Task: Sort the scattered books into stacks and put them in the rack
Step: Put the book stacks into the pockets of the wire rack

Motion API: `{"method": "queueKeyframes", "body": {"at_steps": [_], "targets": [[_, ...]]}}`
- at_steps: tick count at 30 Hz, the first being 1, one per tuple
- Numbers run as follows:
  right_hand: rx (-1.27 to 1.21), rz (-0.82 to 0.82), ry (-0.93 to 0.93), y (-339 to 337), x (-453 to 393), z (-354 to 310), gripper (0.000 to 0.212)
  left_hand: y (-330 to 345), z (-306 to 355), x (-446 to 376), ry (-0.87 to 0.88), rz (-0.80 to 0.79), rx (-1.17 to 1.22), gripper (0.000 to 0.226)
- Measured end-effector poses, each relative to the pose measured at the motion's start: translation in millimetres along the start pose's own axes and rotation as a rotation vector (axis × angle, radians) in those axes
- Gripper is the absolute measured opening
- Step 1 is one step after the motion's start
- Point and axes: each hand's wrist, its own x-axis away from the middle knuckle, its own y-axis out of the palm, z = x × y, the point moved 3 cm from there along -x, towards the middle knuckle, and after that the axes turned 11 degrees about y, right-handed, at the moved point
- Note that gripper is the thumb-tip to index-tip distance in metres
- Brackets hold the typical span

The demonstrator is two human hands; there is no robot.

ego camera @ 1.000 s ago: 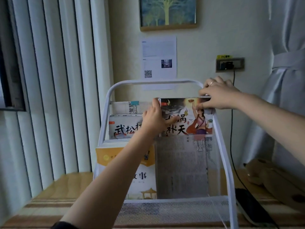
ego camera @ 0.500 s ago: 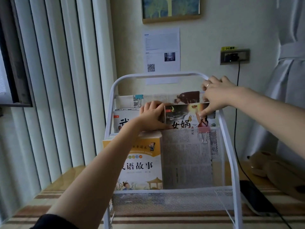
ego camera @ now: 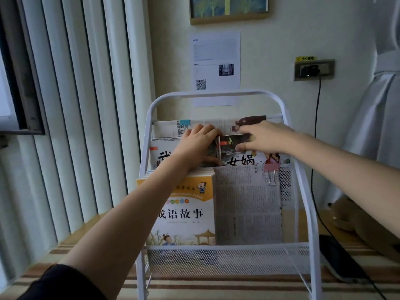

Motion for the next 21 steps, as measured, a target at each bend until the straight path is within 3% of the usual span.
{"method": "queueKeyframes", "body": {"at_steps": [8, 13, 17, 21], "targets": [[-0.103, -0.058, 0.012, -13.0, 11.1, -13.1, 0.049, 7.0, -5.6, -4.9, -0.012, 0.006, -0.164, 0.084], [-0.106, 0.027, 0.094, -0.4, 5.0, -51.7, 0.073, 7.5, -4.9, -5.8, -0.031, 0.046, -0.141, 0.079], [-0.132, 0.072, 0.146, 6.4, -1.8, -58.9, 0.046, 6.9, -6.4, -3.7, -0.055, 0.064, -0.099, 0.087], [-0.099, 0.088, 0.197, 5.5, -1.0, -64.6, 0.044, 6.7, -9.3, 0.0, -0.074, 0.059, -0.064, 0.089]]}}
